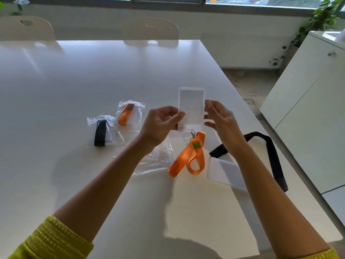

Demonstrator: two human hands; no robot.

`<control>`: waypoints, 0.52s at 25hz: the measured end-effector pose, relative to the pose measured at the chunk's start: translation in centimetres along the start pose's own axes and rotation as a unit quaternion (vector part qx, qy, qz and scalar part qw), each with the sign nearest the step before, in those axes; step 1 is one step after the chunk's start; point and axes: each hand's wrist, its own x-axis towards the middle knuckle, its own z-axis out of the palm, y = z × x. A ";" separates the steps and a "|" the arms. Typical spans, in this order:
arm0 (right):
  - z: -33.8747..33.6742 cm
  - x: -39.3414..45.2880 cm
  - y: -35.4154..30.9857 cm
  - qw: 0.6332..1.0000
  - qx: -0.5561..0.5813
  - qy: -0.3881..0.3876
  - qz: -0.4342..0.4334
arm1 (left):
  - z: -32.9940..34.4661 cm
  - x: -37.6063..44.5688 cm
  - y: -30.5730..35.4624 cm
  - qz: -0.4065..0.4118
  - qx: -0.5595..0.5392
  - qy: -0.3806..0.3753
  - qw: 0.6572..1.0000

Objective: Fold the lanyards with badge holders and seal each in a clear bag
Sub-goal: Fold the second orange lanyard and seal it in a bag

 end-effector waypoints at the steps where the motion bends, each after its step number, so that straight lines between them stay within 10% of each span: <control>1: 0.1 -0.2 0.3 0.999 0.005 -0.039 0.026 | -0.1 0.1 0.2 -0.009 -0.025 0.024 0.999; 6: 1.0 -1.5 2.0 0.979 -0.020 -0.184 0.081 | -1.3 0.7 0.3 -0.005 -0.087 0.128 0.988; 13: 0.3 -1.6 -1.1 0.985 -0.002 -0.167 0.037 | -2.5 1.0 0.2 0.142 0.201 0.177 0.953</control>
